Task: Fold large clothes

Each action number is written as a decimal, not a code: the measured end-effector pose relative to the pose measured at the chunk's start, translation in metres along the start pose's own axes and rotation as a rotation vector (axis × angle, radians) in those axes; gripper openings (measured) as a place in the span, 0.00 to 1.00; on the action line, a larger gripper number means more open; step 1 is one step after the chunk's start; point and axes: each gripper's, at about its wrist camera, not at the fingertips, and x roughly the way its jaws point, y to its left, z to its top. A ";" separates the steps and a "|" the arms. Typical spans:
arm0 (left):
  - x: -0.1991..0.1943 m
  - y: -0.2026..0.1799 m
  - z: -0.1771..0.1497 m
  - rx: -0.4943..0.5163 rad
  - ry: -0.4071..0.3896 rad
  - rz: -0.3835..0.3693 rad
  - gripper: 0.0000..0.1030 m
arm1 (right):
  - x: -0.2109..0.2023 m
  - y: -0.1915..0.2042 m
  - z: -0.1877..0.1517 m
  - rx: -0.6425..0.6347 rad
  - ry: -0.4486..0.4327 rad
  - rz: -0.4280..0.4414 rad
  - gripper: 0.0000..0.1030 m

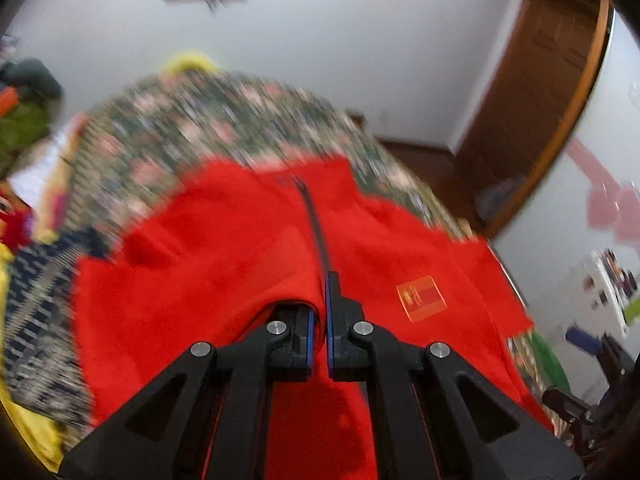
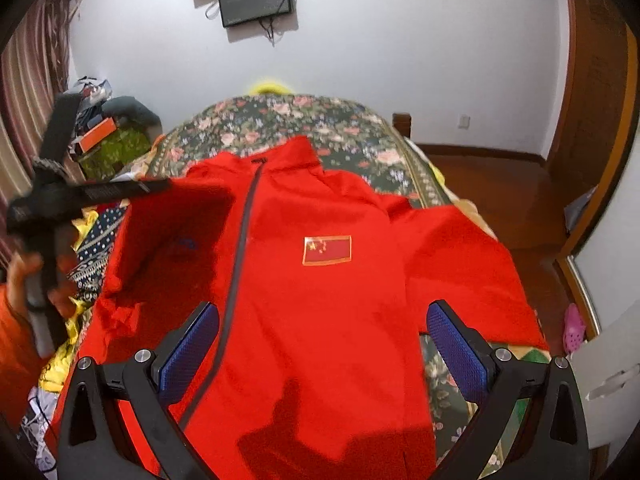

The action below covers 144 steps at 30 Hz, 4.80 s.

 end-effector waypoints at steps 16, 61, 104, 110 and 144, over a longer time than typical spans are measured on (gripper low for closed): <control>0.009 0.008 -0.086 0.098 0.199 0.025 0.61 | 0.024 0.042 -0.004 -0.139 0.103 0.036 1.00; -0.013 0.206 -0.178 -0.167 0.184 0.427 0.78 | 0.108 0.209 0.067 -0.341 -0.019 0.216 0.07; 0.051 0.135 -0.124 -0.126 0.191 0.401 0.97 | 0.118 -0.080 -0.014 -0.134 0.190 -0.362 0.99; 0.045 0.132 -0.127 -0.149 0.197 0.401 0.97 | 0.077 -0.104 -0.017 -0.006 0.163 -0.254 0.99; 0.122 -0.059 -0.075 0.255 0.221 0.250 0.98 | 0.081 -0.288 -0.087 0.746 0.199 0.140 0.99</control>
